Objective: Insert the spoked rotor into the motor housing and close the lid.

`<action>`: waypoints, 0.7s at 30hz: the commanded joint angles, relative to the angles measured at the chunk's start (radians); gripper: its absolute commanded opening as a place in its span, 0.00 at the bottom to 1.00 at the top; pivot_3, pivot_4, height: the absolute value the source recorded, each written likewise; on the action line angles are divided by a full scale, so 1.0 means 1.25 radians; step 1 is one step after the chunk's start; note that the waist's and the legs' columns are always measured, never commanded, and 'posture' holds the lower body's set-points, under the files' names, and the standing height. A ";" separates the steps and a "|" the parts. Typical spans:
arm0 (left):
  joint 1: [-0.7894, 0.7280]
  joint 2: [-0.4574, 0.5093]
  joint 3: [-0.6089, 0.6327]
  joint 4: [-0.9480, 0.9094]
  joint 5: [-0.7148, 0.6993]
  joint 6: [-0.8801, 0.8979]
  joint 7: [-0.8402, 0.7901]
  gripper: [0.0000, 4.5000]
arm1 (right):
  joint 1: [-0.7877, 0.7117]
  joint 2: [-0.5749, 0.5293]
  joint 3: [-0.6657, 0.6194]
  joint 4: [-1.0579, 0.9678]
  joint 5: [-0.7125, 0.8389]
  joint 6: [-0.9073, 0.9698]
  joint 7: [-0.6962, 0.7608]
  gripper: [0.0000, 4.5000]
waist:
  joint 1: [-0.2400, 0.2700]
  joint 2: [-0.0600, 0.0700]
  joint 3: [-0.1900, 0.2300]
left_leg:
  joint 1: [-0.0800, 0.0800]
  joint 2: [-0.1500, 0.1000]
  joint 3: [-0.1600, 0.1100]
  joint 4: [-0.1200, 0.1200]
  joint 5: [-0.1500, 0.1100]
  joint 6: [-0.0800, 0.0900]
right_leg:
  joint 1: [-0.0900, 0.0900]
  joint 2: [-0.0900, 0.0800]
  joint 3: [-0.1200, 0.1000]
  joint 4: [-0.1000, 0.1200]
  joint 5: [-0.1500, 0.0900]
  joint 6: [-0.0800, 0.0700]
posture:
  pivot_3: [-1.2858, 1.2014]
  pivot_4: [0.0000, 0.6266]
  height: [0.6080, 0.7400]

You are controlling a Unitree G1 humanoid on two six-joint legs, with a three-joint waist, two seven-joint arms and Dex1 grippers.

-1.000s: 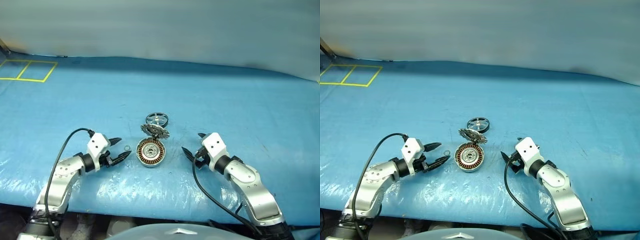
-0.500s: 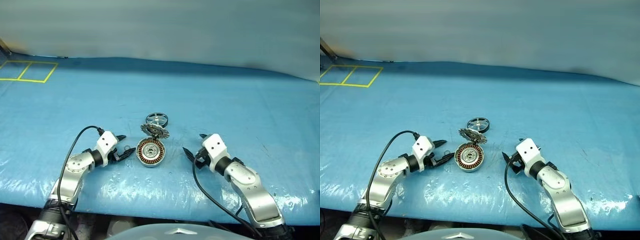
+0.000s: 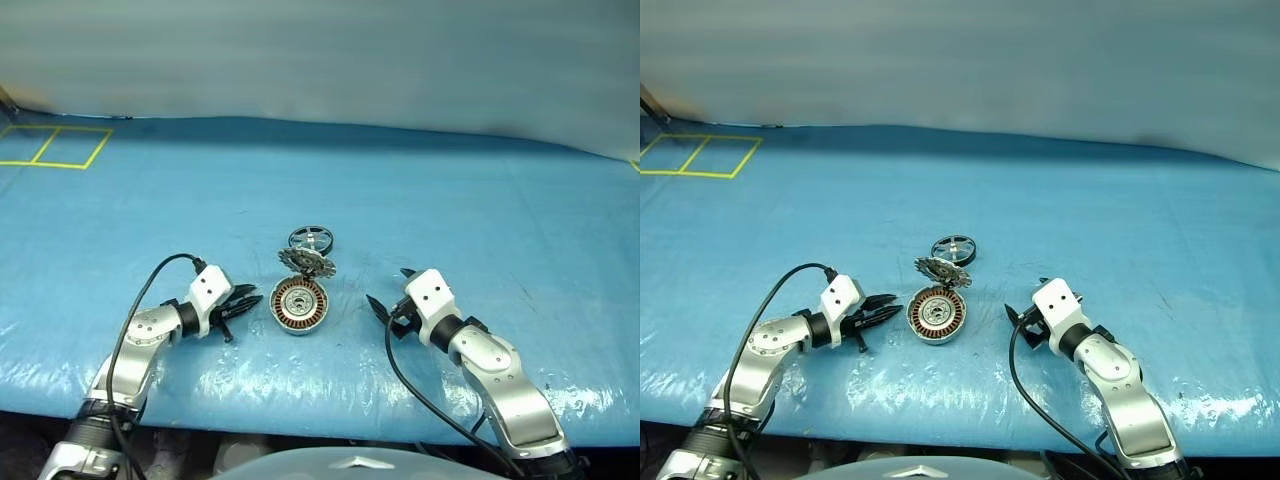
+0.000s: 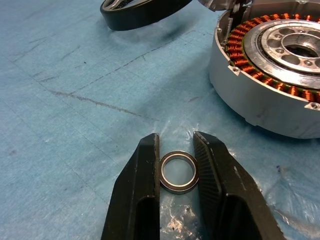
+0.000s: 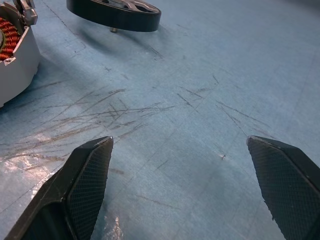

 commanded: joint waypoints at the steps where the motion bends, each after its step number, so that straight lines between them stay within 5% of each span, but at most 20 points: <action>1: 0.040 0.017 -0.010 0.034 0.025 0.026 0.007 0.15 | -0.004 -0.002 -0.005 -0.018 -0.003 -0.014 0.001 1.00 | 0.000 0.000 0.000 | 0.000 0.000 0.000 0.000 0.000 0.000 | 0.000 0.000 0.000 0.000 0.000 0.000 | 0.52 0.24 1.00; 8: 0.033 0.000 0.026 0.042 0.009 -0.043 0.041 0.15 | -0.024 0.001 0.003 -0.008 -0.003 -0.013 0.008 1.00 | -0.001 0.000 0.000 | 0.003 0.001 0.000 -0.002 0.000 0.000 | 0.001 0.001 0.000 0.000 -0.001 -0.001 | 0.52 0.24 1.00; 16: 0.022 0.051 0.041 -0.222 -0.126 0.058 -0.058 0.15 | -0.031 -0.007 -0.005 -0.012 0.004 -0.008 0.020 1.00 | 0.003 -0.003 0.002 | -0.004 0.000 -0.001 -0.002 0.000 0.000 | -0.004 0.000 0.000 0.000 0.002 0.004 | 0.52 0.24 1.00; 21: -0.008 0.056 0.004 -0.265 -0.128 0.066 -0.083 0.15 | -0.027 -0.007 -0.005 -0.022 0.015 0.000 0.031 1.00 | 0.005 -0.003 0.002 | -0.004 0.000 -0.001 -0.002 0.000 -0.001 | -0.004 -0.001 0.000 -0.001 0.002 0.004 | 0.52 0.24 1.00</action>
